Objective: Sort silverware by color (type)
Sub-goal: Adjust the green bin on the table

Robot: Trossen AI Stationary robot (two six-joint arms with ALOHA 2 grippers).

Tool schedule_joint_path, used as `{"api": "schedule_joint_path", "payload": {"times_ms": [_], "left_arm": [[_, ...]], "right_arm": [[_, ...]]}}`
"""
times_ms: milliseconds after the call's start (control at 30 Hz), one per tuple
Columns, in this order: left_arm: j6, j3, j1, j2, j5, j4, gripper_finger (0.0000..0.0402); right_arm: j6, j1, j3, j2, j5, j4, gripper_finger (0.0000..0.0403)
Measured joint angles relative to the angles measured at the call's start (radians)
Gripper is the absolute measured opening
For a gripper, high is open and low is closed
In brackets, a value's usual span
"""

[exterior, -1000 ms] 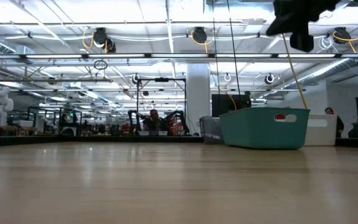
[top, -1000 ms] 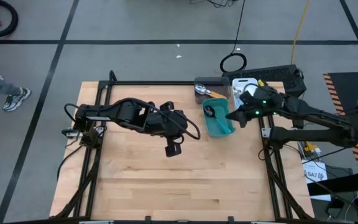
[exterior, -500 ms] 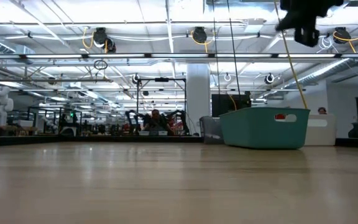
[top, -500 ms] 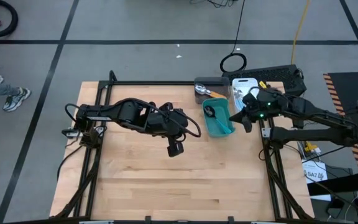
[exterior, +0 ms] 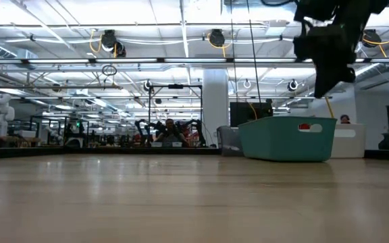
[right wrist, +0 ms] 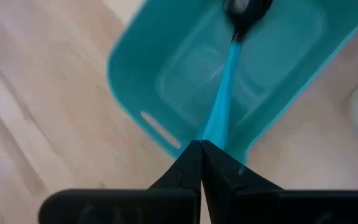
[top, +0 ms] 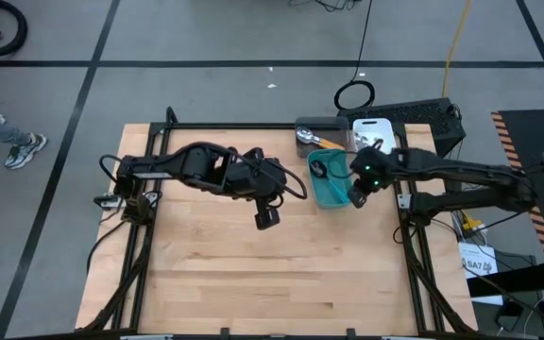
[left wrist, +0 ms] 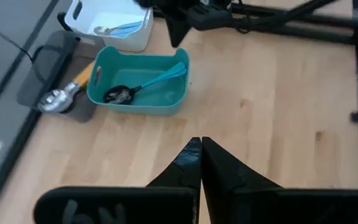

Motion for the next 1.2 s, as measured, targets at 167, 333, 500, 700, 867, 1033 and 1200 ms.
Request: {"api": "schedule_joint_path", "payload": {"times_ms": [167, 333, 500, 700, 867, 1033, 1200], "left_arm": [[-0.001, 0.000, 0.008, 0.000, 0.000, 0.002, 0.0010], [-0.126, 0.000, 0.001, 0.005, 0.004, 0.000, 0.0010], [-0.146, -0.001, 0.005, 0.013, 0.004, -0.004, 0.0010], [-0.205, -0.001, 0.003, 0.019, 0.004, -0.004, 0.0010], [-0.252, 0.000, 0.004, 0.019, 0.003, -0.003, 0.0010], [-0.252, 0.000, 0.004, 0.019, -0.014, -0.004, 0.0010], [-0.223, 0.000, 0.004, 0.019, -0.015, -0.010, 0.0010]], "right_arm": [[0.038, 0.003, -0.023, 0.050, -0.042, -0.011, 0.0000], [0.003, 0.004, -0.023, 0.066, -0.041, -0.027, 0.0000], [-0.027, 0.004, -0.023, 0.089, -0.038, -0.035, 0.0000], [-0.037, 0.006, -0.023, 0.136, -0.040, -0.056, 0.0000], [-0.037, 0.022, -0.023, 0.147, -0.040, -0.070, 0.0000], [0.005, 0.040, -0.023, 0.147, -0.040, -0.060, 0.0000], [0.044, 0.057, -0.024, 0.147, -0.005, 0.022, 0.0000]]}}
